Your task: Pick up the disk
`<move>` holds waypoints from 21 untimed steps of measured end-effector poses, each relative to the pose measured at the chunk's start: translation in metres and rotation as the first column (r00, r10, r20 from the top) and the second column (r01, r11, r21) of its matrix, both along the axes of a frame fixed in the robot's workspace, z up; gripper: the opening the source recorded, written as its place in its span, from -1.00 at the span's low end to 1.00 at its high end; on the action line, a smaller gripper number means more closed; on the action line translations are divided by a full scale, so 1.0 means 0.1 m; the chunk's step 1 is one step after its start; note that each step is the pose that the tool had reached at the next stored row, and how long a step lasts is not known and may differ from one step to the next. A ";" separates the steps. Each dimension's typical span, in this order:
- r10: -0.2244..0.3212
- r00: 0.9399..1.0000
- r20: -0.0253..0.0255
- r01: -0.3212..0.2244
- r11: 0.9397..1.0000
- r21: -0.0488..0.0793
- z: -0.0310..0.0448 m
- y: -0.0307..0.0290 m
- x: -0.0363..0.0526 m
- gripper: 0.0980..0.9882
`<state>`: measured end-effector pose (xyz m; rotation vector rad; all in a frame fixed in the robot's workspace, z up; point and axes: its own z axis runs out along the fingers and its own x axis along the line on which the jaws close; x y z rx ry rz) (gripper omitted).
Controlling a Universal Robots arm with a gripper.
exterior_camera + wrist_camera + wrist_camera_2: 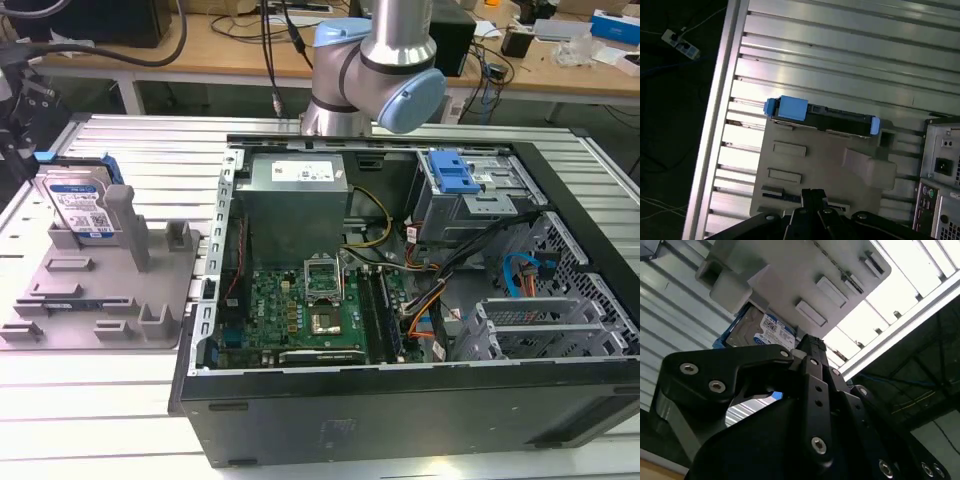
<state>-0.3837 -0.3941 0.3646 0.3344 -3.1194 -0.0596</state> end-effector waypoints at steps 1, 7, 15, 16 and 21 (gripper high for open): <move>0.047 0.999 0.000 -0.047 0.999 0.000 -0.001 0.000 0.000 -0.98; 0.224 0.975 0.000 -0.224 0.975 0.000 -0.002 0.000 0.000 -0.98; 0.489 0.872 0.000 -0.489 0.872 0.000 -0.007 -0.002 0.000 -0.29; 0.498 0.867 0.000 -0.498 0.867 0.000 -0.007 -0.002 0.000 -0.14; 0.596 0.803 0.000 -0.596 0.803 0.000 -0.011 -0.007 0.000 -0.14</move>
